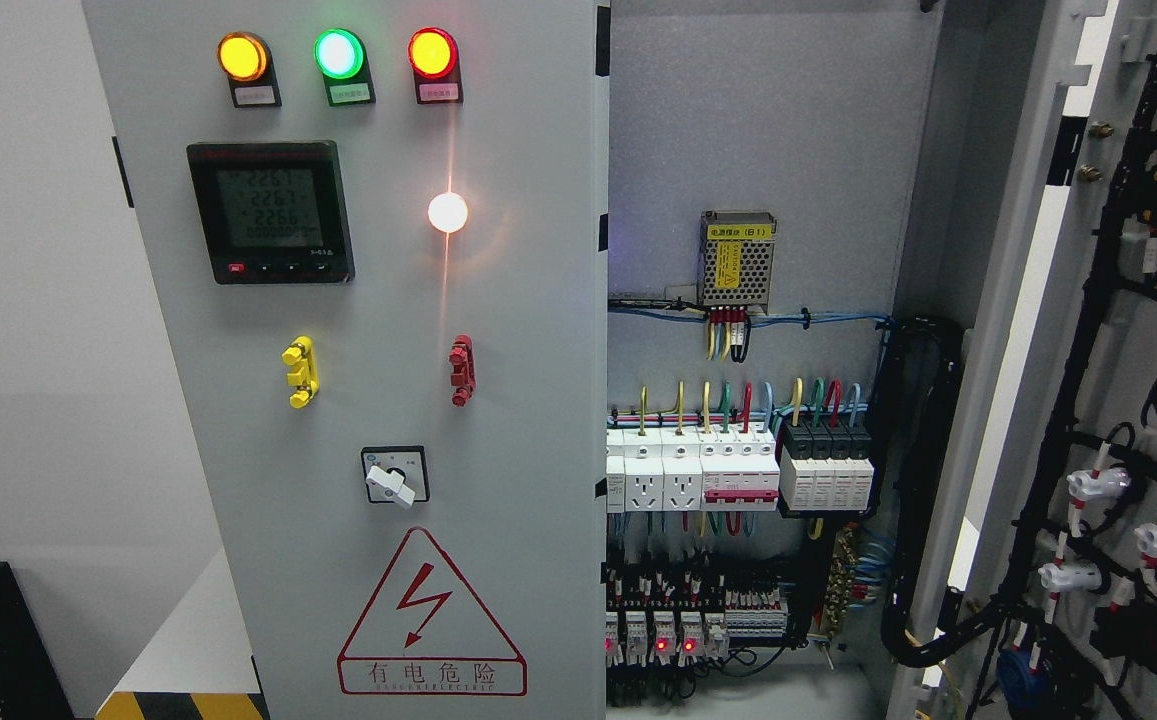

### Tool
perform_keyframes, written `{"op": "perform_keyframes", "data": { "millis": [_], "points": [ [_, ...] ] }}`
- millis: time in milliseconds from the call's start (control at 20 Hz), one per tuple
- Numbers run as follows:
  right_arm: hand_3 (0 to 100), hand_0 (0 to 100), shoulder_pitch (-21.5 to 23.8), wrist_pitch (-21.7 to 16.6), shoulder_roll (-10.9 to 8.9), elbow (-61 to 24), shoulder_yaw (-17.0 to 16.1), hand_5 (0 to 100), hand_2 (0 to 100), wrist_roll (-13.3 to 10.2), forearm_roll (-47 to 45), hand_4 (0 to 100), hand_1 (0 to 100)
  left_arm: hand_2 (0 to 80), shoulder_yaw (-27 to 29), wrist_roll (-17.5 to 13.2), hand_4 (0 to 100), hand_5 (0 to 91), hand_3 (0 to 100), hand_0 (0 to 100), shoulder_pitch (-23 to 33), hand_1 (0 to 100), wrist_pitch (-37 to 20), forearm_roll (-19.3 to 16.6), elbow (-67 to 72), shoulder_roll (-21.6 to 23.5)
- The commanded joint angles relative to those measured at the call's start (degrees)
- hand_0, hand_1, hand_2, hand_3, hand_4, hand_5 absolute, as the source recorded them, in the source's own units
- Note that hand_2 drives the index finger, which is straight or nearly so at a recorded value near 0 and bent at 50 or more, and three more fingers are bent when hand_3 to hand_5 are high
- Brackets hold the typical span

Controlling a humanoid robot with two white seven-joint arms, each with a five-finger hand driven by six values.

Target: Open door with both hands

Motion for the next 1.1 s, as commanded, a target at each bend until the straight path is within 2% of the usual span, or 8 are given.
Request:
{"op": "perform_keyframes", "data": {
  "millis": [0,100,200,251,401,551,701,1052],
  "points": [
    [0,19,0.0,0.01,0.0,-0.02,0.0,0,0,-0.03,0.0,0,0,0.0,4.41,-0.91,0,0.0,0,0,1.76,0,0.04,-1.99,28.74,-8.3],
    [0,19,0.0,0.01,0.0,-0.02,0.0,0,0,-0.03,0.0,0,0,0.0,8.17,-1.44,0,0.0,0,0,3.26,0,0.04,-2.08,32.61,-9.88],
    [0,19,0.0,0.01,0.0,-0.02,0.0,0,0,-0.03,0.0,0,0,0.0,14.75,-1.53,0,0.0,0,0,4.14,0,0.04,-2.68,37.7,-12.6],
    [0,19,0.0,0.01,0.0,0.06,0.0,0,0,-0.03,0.0,0,0,0.0,16.96,-1.53,0,0.0,0,0,4.49,0,0.04,-4.6,39.9,-14.09],
    [0,19,0.0,0.01,0.0,0.06,0.0,0,0,-0.03,0.0,0,0,0.0,20.75,-1.62,0,0.0,0,0,4.58,0,0.04,-13.91,42.82,-15.51],
    [0,19,0.0,0.01,0.0,-0.02,0.0,0,0,-0.03,0.0,0,0,0.0,27.33,-1.62,0,0.0,0,0,4.58,0,0.12,-20.68,46.67,-18.23],
    [0,19,0.0,0.01,0.0,-0.02,0.0,0,0,-0.03,0.0,0,0,0.0,33.4,-1.62,0,0.0,0,0,4.58,0,0.12,-27.45,50.72,-19.02],
    [0,19,0.0,0.01,0.0,0.06,0.0,0,0,-0.03,0.0,0,0,0.0,46.49,-1.62,0,0.0,0,0,4.32,0,0.3,-37.57,56.52,-20.08]
  ]
}}
